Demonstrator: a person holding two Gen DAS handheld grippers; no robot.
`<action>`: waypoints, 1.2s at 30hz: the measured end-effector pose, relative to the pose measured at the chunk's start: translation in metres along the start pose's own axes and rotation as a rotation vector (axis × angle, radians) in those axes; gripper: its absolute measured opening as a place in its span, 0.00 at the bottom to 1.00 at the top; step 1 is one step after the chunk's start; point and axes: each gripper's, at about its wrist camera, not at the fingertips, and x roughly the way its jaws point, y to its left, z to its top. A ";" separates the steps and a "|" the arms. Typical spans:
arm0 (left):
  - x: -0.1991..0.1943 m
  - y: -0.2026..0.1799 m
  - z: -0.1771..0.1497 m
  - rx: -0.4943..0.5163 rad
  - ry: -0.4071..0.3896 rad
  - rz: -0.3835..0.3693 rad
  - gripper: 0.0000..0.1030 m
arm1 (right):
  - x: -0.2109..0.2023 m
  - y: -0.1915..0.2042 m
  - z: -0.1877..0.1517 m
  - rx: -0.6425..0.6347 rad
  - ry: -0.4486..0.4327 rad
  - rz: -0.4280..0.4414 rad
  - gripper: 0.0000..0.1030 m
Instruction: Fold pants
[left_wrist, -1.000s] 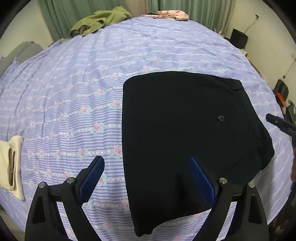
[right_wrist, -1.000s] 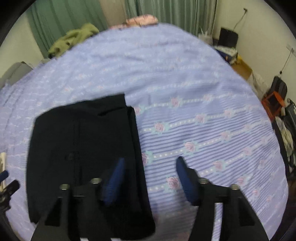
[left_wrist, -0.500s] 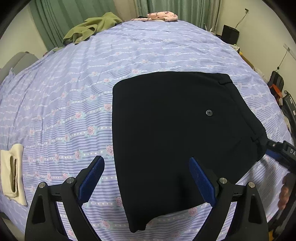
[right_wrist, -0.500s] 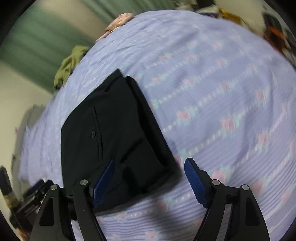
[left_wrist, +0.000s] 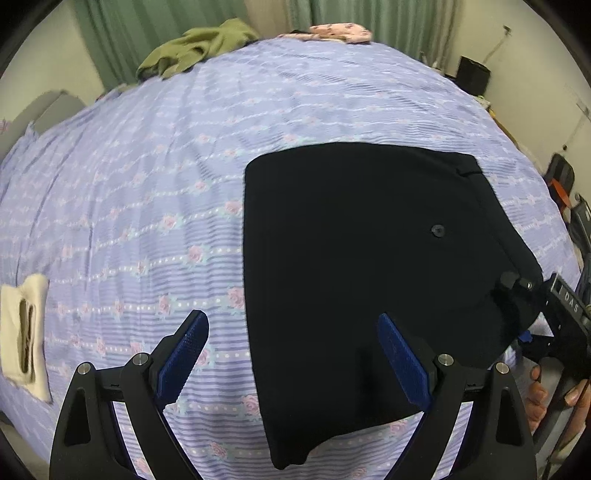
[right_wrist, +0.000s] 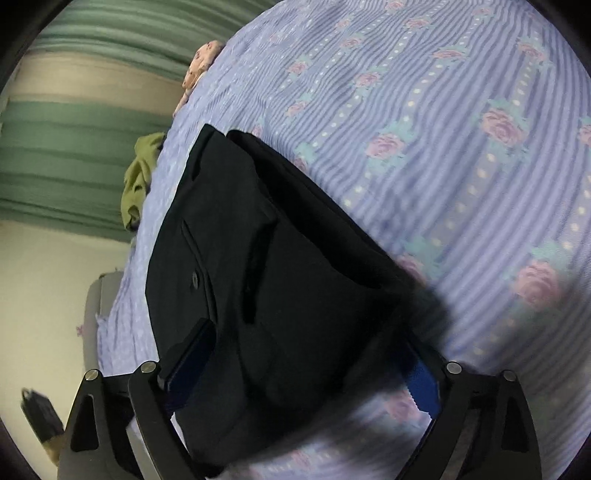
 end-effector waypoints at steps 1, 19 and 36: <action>0.002 0.003 0.000 -0.018 0.006 -0.004 0.91 | 0.004 0.004 0.003 0.000 -0.017 -0.006 0.93; 0.032 0.039 0.005 -0.064 -0.009 -0.041 0.91 | 0.022 0.025 0.023 0.047 -0.085 -0.092 0.65; 0.115 0.097 0.045 -0.228 0.090 -0.543 0.89 | 0.014 0.093 -0.003 -0.395 -0.204 -0.594 0.40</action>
